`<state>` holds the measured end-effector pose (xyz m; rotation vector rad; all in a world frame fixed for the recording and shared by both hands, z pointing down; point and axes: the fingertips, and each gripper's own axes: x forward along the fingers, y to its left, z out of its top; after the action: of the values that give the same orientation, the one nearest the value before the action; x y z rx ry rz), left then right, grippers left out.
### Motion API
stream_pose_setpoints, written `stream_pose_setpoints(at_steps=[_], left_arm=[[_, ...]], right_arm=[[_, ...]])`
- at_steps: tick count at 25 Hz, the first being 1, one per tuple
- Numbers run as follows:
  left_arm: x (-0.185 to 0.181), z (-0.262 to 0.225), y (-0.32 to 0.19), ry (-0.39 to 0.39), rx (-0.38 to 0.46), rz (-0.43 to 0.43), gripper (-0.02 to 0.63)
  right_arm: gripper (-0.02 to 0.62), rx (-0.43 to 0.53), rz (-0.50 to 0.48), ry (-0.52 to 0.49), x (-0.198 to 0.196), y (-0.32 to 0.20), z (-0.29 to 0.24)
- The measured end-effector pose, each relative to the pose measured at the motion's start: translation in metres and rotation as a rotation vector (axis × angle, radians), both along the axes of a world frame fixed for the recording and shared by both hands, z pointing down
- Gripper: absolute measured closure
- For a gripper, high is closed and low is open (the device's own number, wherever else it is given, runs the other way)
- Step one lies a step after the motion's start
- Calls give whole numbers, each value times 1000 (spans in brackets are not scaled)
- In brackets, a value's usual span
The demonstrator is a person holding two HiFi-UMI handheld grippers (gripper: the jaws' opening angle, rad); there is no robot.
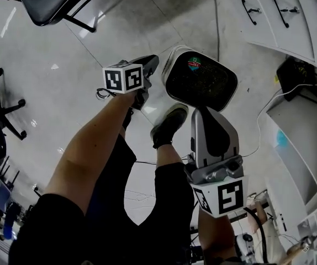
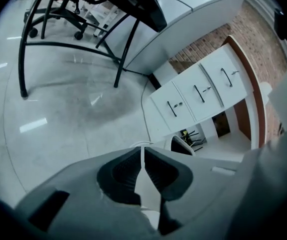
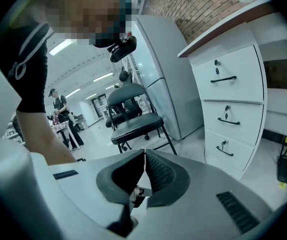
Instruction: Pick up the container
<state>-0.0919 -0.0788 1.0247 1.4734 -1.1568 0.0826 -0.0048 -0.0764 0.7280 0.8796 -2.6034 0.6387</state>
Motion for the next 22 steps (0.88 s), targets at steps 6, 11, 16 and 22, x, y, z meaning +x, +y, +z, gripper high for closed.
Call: stream_pose_setpoints(at_steps=[6, 11, 16, 22], left_arm=[[15, 45, -2, 101, -11, 51, 489], [28, 78, -5, 200, -17, 70, 457], [37, 100, -7, 319, -20, 37, 437], [50, 125, 5, 391, -46, 109, 404]], right_arm=[[586, -16, 17, -15, 1, 6, 37], [586, -30, 31, -33, 4, 13, 60], [586, -33, 74, -79, 8, 14, 71], [586, 13, 49, -94, 10, 11, 70]])
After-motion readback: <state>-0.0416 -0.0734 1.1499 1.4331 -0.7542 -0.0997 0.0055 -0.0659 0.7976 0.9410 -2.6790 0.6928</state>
